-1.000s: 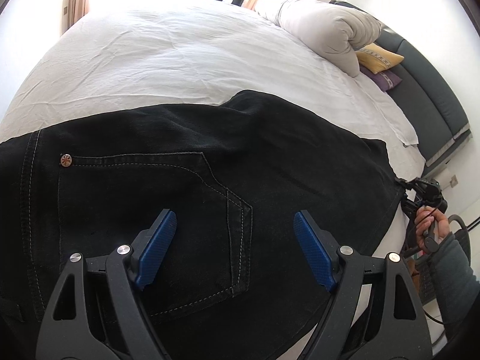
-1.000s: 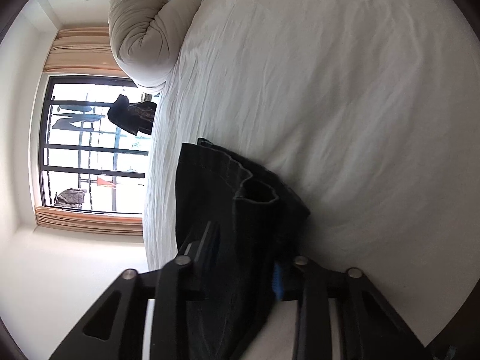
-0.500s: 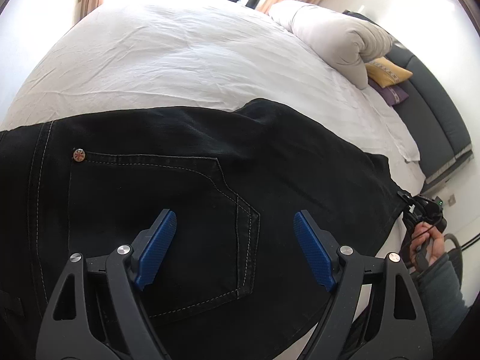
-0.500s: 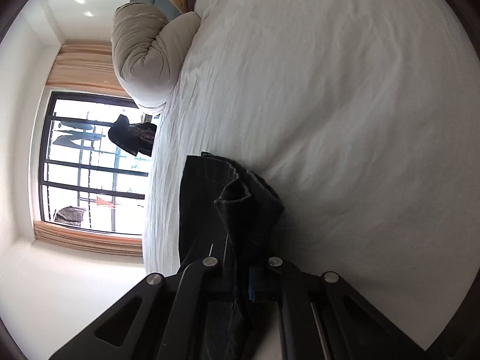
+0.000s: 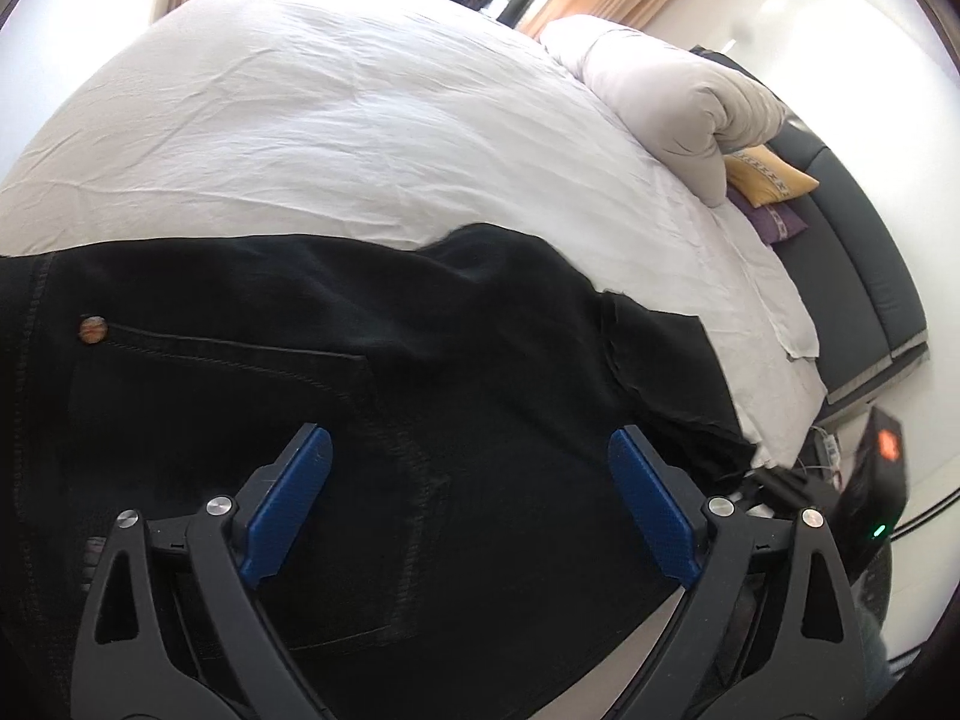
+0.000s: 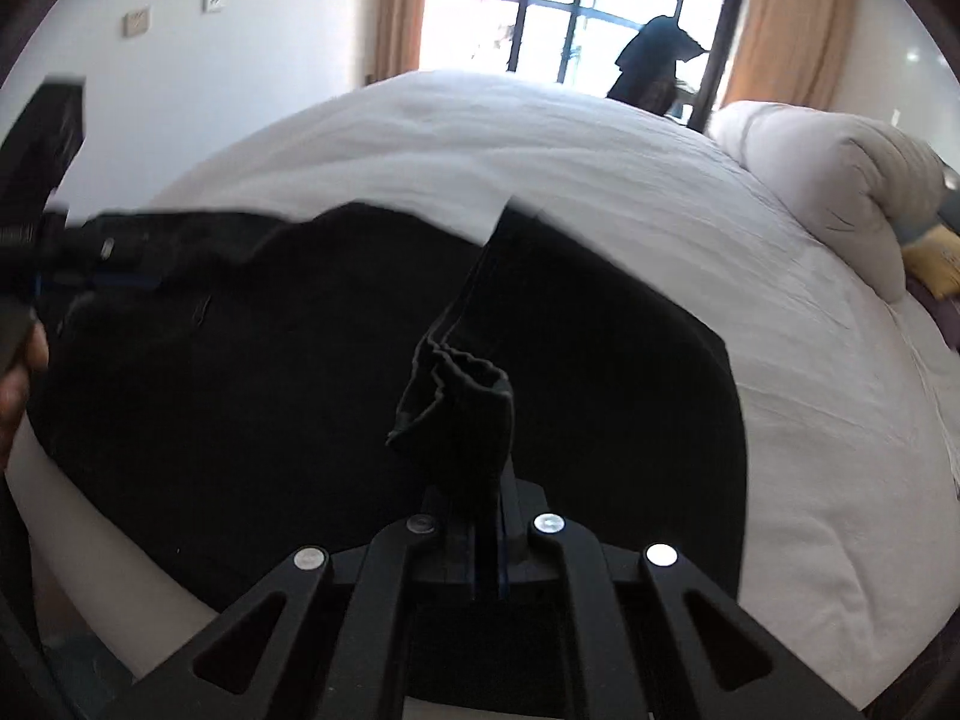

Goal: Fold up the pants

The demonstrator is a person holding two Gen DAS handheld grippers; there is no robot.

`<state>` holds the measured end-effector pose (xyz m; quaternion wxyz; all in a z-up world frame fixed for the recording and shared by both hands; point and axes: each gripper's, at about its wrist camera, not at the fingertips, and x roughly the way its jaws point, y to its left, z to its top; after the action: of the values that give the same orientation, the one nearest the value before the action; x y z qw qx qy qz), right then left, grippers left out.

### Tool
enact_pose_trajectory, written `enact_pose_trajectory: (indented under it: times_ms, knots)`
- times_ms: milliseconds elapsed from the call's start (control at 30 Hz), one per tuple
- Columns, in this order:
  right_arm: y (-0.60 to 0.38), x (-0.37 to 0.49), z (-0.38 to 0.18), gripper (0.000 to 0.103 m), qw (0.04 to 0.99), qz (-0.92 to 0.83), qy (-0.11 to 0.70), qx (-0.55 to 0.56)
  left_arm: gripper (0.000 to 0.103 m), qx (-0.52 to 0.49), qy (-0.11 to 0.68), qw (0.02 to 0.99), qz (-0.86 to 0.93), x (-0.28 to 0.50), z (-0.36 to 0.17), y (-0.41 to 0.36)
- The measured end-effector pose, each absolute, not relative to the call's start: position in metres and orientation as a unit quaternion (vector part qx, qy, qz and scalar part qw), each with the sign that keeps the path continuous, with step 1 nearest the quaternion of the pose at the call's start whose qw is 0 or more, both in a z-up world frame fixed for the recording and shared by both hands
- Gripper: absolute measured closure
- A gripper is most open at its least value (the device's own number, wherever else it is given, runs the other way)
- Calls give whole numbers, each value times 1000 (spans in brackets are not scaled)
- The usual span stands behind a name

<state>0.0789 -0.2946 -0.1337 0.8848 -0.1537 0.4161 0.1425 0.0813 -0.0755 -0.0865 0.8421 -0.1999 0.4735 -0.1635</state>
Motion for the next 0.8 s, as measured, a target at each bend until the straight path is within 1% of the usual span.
enact_pose_trajectory:
  times_ms: [100,267,433,567,667,700,733,767,800]
  knots:
    - [-293,80,-144,98,885,136,424,-137,6,-204,489,827,-186,91,-89,-96]
    - [-296,71,-139,98,896,131,397,-148,6,-245,525,782,-228,119,-98,-137]
    - [-295,58,-139,98,903,130,380,-152,6,-233,569,751,-240,147,-111,-177]
    - [-296,50,-134,98,912,129,366,-136,6,-246,579,741,-234,156,-114,-183]
    - [-295,47,-127,98,917,128,356,-124,8,-258,581,735,-234,158,-115,-182]
    - [-293,46,-125,98,918,131,352,-123,11,-259,580,736,-233,158,-114,-182]
    - [-289,45,-123,98,920,133,349,-123,26,-260,579,737,-233,159,-115,-182]
    - [-286,44,-120,98,920,136,346,-122,48,-260,582,734,-234,158,-116,-180]
    - [-285,40,-118,98,921,139,343,-123,59,-264,587,729,-233,156,-119,-177]
